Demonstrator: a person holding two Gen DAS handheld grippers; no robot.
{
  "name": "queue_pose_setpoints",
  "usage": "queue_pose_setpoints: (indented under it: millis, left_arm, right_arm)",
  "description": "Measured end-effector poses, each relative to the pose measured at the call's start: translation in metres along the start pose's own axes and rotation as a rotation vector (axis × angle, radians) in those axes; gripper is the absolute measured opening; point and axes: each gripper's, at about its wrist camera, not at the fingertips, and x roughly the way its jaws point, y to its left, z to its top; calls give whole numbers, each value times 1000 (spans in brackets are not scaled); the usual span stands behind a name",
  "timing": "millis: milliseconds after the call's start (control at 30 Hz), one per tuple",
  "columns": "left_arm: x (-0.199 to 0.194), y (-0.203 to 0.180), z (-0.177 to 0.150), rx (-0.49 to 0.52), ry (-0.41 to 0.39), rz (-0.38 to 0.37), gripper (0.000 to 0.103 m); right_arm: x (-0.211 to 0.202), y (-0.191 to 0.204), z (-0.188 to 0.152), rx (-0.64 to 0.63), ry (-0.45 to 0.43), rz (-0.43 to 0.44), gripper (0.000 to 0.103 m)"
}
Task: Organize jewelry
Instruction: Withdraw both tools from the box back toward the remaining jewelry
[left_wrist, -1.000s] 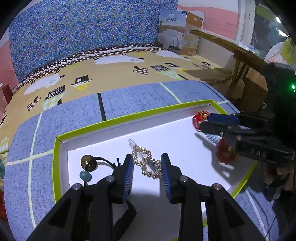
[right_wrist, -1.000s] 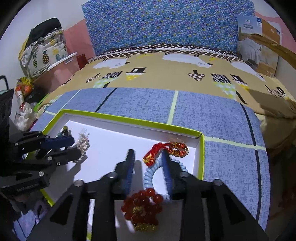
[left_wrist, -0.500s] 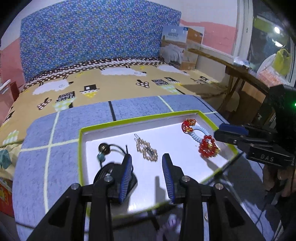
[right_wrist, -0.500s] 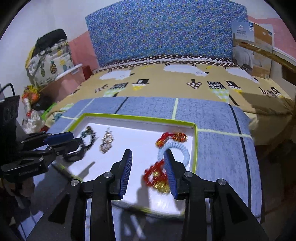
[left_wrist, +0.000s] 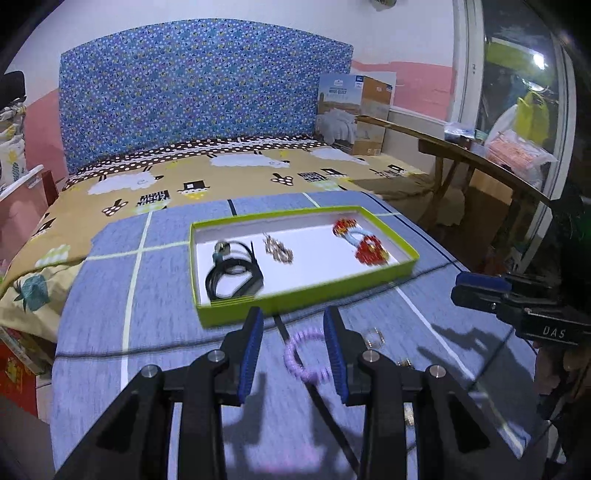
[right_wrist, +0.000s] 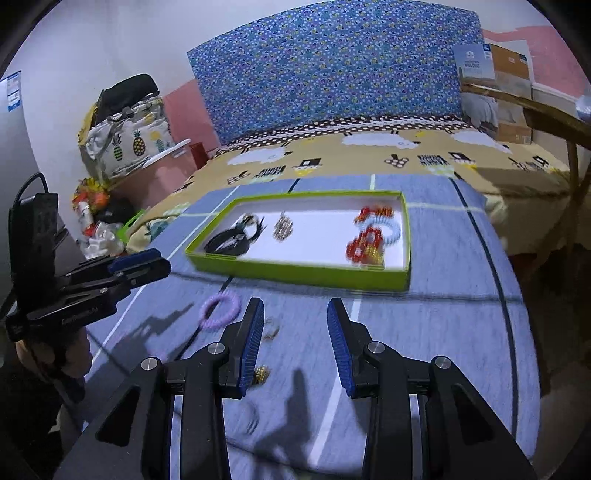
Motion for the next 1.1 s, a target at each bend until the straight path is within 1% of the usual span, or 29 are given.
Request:
queue_pose_setpoints:
  millis: [167, 467, 667, 1100]
  left_arm:
    - [-20, -11, -23, 6, 4, -7, 35]
    - [-39, -18, -52, -17, 25, -25, 35]
    - [-42, -23, -59, -22, 34, -40, 35]
    - [-35, -23, -61, -37, 44, -46, 35]
  right_arm:
    - [-17, 12, -27, 4, 10, -2, 37]
    - [-29, 28, -56, 10, 28, 7, 37]
    - [-29, 29, -64, 26, 39, 13, 37]
    - [-16, 34, -65, 17, 62, 13, 37]
